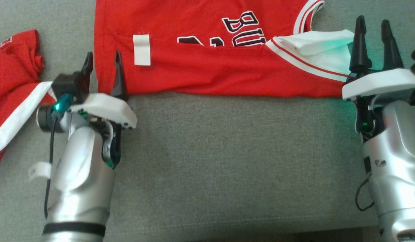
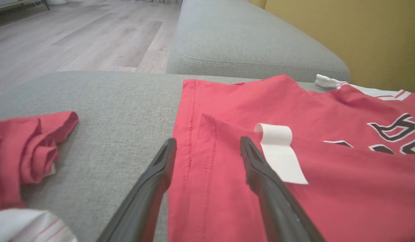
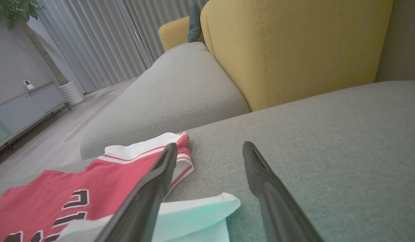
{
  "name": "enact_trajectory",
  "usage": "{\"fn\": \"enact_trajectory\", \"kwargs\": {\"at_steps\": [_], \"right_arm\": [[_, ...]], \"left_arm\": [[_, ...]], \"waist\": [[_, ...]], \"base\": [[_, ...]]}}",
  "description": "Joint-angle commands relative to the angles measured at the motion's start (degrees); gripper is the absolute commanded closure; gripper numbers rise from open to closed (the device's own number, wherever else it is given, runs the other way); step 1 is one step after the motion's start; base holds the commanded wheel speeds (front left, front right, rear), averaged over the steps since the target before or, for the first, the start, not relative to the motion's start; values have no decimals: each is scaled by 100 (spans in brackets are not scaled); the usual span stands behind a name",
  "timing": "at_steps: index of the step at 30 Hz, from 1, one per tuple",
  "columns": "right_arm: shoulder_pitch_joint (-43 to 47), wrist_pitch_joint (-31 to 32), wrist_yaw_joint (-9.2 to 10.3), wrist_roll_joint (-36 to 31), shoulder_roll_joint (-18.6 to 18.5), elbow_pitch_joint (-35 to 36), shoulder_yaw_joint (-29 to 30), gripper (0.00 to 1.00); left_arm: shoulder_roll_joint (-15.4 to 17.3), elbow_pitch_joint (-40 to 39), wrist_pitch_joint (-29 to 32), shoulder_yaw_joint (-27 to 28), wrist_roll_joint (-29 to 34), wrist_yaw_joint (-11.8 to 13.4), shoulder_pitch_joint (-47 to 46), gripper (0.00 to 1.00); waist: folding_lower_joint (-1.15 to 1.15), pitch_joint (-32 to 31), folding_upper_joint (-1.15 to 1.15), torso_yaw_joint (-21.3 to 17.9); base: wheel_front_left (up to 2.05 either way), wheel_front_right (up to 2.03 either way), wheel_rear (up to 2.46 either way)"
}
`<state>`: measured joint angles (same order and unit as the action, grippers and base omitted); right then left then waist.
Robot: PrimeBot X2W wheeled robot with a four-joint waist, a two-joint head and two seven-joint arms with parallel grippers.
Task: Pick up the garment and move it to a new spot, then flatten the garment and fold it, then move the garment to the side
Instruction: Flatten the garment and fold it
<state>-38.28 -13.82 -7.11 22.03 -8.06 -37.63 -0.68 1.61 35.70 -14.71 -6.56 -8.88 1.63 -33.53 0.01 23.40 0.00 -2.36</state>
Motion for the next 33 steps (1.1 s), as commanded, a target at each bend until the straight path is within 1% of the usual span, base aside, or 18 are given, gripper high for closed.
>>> {"fn": "enact_trajectory", "kwargs": {"at_steps": [1,5,6,12,16,23,24,25,26,33], "right_arm": [[157,-95,-37,-16,5,288,-88,0],[647,-114,-37,-75,77,466,-112,0],[647,-114,-37,-75,77,466,-112,0],[1303,-117,-37,-131,175,648,-46,0],[1489,-117,-37,-179,251,540,-8,0],[1387,15,-37,-416,335,132,-10,0],[1359,16,-37,-420,341,104,-37,10],[1330,26,-37,-419,345,81,-79,80],[1301,32,-37,-399,349,59,-106,100],[1127,0,-37,-309,338,1,-300,100]], "left_arm": [[127,-276,-29,134,-138,103,252,0],[127,-404,-29,-90,-449,201,691,0],[127,-404,-29,-90,-449,201,691,0],[127,-578,-29,-331,-709,358,1017,0],[127,-588,-29,-368,-774,416,1044,0],[127,-540,-29,-355,-770,415,980,0],[127,-526,-29,-346,-776,402,967,0],[127,-511,-29,-330,-762,395,948,0],[127,-496,-29,-311,-747,387,930,0],[127,-447,-29,-215,-788,229,775,0]], "waist": [[-1,-41,0,6],[-1,-113,0,23],[-1,-113,0,23],[-1,-180,0,44],[-1,-197,0,36],[-1,-183,0,61],[-1,-176,0,63],[-1,-167,0,63],[-1,-159,0,58],[-1,-89,0,-5]], "base": [[0,0,0],[0,0,0],[0,0,0],[0,0,0],[0,0,0],[0,0,0],[0,0,0],[0,0,0],[0,0,0],[0,0,0]]}}
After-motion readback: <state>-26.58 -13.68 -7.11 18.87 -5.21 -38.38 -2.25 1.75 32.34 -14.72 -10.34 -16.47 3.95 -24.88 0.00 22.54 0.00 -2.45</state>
